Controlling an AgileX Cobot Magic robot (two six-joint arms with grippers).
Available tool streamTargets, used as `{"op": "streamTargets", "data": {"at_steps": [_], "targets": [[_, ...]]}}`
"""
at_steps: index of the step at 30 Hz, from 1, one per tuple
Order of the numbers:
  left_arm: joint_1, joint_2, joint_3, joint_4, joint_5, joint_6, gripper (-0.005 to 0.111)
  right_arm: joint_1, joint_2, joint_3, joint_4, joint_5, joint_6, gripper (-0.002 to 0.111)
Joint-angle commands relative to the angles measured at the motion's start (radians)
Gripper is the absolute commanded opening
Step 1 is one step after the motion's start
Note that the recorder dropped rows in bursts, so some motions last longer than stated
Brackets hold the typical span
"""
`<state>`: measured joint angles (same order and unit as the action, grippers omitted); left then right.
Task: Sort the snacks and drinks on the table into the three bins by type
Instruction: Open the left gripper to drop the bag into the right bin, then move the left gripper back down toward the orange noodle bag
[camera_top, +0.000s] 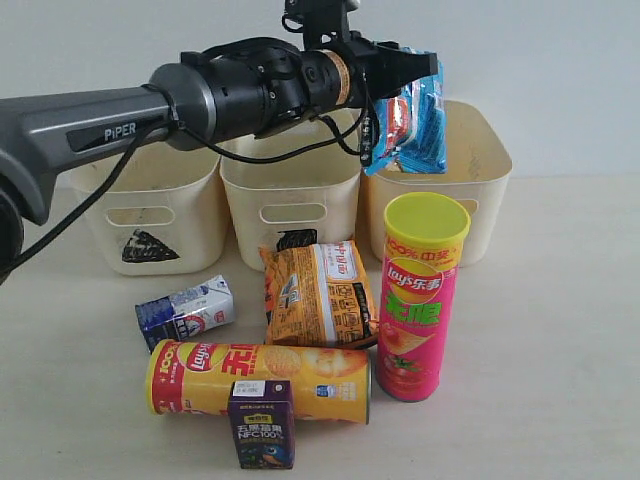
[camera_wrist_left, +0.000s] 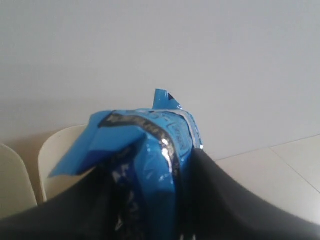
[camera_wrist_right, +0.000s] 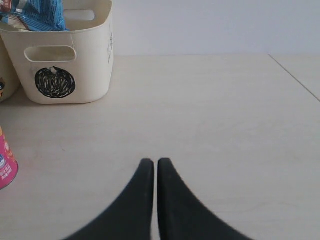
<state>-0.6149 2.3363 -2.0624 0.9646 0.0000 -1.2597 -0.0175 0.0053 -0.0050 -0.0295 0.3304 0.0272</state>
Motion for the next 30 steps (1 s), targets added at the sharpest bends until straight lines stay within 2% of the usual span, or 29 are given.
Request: {"op": "streamTargets", "data": {"at_steps": [1, 4, 7, 9, 11, 13, 18, 20, 22, 23, 25, 27, 29, 30], "targets": [[-0.002, -0.007, -0.013, 0.005, -0.006, 0.004, 0.006, 0.001, -0.005, 0.005, -0.007, -0.008, -0.003, 0.0], [-0.007, -0.007, -0.013, 0.005, -0.006, 0.004, 0.02, 0.001, -0.005, 0.005, -0.007, -0.008, -0.003, 0.0], [-0.013, -0.007, -0.013, 0.005, -0.011, 0.004, 0.059, 0.001, -0.005, 0.005, -0.007, -0.008, -0.003, 0.0], [-0.013, -0.007, -0.013, 0.029, -0.028, 0.004, 0.074, 0.001, -0.005, 0.005, -0.007, -0.008, -0.003, 0.0], [-0.013, -0.007, -0.013, 0.029, -0.03, 0.004, 0.082, 0.001, -0.005, 0.005, -0.007, -0.008, -0.003, 0.0], [-0.013, -0.007, -0.013, 0.029, -0.03, 0.004, 0.084, 0.001, -0.005, 0.005, -0.007, -0.008, -0.003, 0.0], [-0.02, -0.015, -0.013, 0.029, 0.018, 0.004, 0.08, 0.001, -0.005, 0.005, -0.007, -0.008, -0.003, 0.0], [-0.037, -0.033, -0.013, 0.029, 0.104, 0.039, 0.068, 0.001, -0.005, 0.005, -0.007, -0.008, -0.003, 0.0], [-0.063, -0.06, -0.013, 0.029, 0.219, 0.119, 0.045, 0.001, -0.005, 0.005, -0.007, -0.008, -0.003, 0.0], [-0.083, -0.078, -0.013, 0.025, 0.289, 0.194, 0.024, 0.001, -0.005, 0.005, -0.007, -0.008, -0.003, 0.0], [-0.111, -0.107, -0.013, 0.013, 0.369, 0.311, 0.005, 0.001, -0.005, 0.005, -0.007, -0.008, -0.003, 0.0], [-0.127, -0.129, -0.013, -0.075, 0.411, 0.44, 0.004, 0.001, -0.005, 0.005, -0.007, -0.008, -0.003, 0.0], [-0.129, -0.155, -0.004, -0.287, 0.419, 0.638, 0.004, 0.001, -0.005, 0.005, -0.007, -0.008, -0.003, 0.0], [-0.129, -0.174, 0.009, -0.451, 0.423, 0.84, 0.004, 0.001, -0.005, 0.005, -0.007, -0.008, -0.003, 0.0]]}}
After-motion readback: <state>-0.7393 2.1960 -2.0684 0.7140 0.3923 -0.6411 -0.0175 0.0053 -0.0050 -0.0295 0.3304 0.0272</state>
